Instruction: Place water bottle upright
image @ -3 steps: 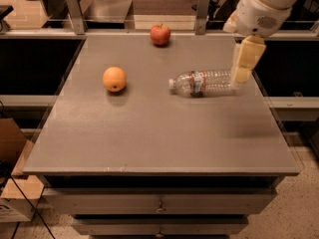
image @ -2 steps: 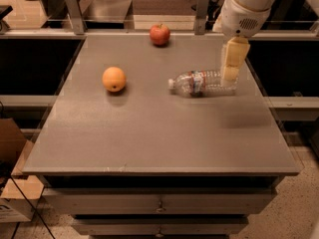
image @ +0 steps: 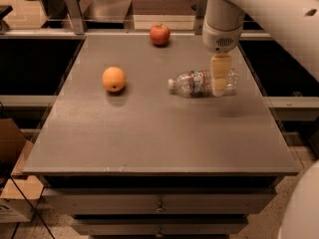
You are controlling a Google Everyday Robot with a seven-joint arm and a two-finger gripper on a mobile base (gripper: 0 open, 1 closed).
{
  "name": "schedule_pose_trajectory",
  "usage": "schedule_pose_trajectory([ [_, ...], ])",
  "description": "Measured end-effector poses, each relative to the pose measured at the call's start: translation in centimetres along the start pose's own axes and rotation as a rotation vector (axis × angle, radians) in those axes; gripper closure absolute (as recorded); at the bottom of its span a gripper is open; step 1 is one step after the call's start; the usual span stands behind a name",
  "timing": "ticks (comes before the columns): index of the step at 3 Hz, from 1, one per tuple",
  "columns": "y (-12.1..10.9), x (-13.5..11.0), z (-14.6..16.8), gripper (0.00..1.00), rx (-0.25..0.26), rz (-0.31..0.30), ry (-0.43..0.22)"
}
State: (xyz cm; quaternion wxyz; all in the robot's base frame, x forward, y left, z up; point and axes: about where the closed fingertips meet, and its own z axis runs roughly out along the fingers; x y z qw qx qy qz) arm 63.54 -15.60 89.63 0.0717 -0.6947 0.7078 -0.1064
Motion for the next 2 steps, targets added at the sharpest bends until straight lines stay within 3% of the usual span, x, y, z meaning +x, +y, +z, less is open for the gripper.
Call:
schedule_pose_trajectory([
  [2,0.5,2.4,4.0,0.00,0.003,-0.007,0.230],
])
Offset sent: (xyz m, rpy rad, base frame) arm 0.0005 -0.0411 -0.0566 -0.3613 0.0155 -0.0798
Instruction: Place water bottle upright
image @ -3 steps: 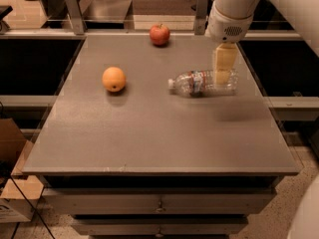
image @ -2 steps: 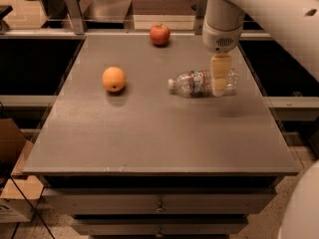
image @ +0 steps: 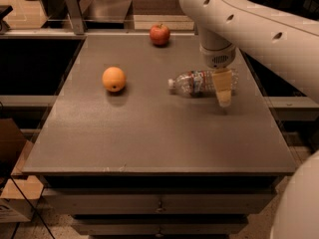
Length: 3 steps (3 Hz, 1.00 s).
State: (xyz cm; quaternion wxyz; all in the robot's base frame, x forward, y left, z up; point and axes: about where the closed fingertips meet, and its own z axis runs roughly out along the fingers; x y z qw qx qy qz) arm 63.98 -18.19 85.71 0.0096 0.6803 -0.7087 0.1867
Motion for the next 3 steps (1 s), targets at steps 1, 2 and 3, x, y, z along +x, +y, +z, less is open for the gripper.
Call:
schedule_pose_trajectory([
  [1,0.43,0.18,0.92,0.17,-0.014,-0.013,0.048],
  [2,0.75,-0.05,1.06,0.40,-0.025,-0.025,0.059],
  [3,0.86,-0.38,0.80,0.64,-0.042,-0.025,0.045],
])
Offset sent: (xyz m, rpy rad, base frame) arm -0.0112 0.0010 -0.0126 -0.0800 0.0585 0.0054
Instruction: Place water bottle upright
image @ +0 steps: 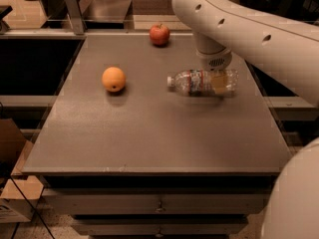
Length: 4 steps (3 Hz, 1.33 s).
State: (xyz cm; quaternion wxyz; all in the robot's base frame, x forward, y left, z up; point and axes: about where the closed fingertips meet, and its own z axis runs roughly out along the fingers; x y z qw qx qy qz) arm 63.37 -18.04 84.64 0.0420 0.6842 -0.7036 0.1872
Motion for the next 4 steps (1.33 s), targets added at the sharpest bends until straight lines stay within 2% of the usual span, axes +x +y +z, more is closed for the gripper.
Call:
schedule_pose_trajectory([
  [1,0.2,-0.5,-0.6,0.87,-0.037,0.015,-0.061],
  [2,0.6,-1.1,-2.9,1.00,-0.084,0.025,-0.208],
  [3,0.8,-1.8,-6.7,1.00,-0.097,0.029,-0.393],
  [4,1.1,-2.2,-10.3,1.00,-0.086,0.039,-0.586],
])
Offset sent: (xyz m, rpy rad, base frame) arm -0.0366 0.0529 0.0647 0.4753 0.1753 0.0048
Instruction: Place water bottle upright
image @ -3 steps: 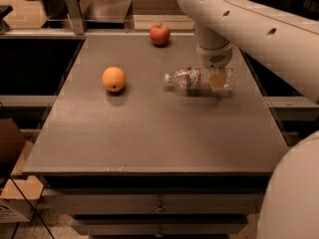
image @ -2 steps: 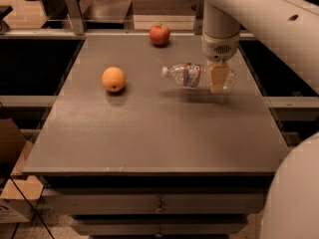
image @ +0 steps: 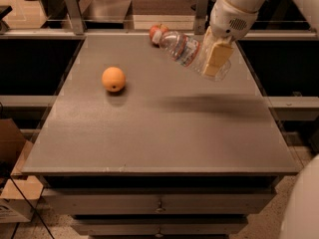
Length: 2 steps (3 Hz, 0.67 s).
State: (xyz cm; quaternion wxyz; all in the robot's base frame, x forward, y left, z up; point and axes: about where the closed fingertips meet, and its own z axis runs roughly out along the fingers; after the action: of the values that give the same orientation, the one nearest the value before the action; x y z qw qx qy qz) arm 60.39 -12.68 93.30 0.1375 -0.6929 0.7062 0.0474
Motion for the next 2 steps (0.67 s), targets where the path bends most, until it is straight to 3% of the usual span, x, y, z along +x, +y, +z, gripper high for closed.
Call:
schedule_pose_trajectory([
  [2,3.9,-4.6,-4.3,1.00,0.046,-0.034,-0.394],
])
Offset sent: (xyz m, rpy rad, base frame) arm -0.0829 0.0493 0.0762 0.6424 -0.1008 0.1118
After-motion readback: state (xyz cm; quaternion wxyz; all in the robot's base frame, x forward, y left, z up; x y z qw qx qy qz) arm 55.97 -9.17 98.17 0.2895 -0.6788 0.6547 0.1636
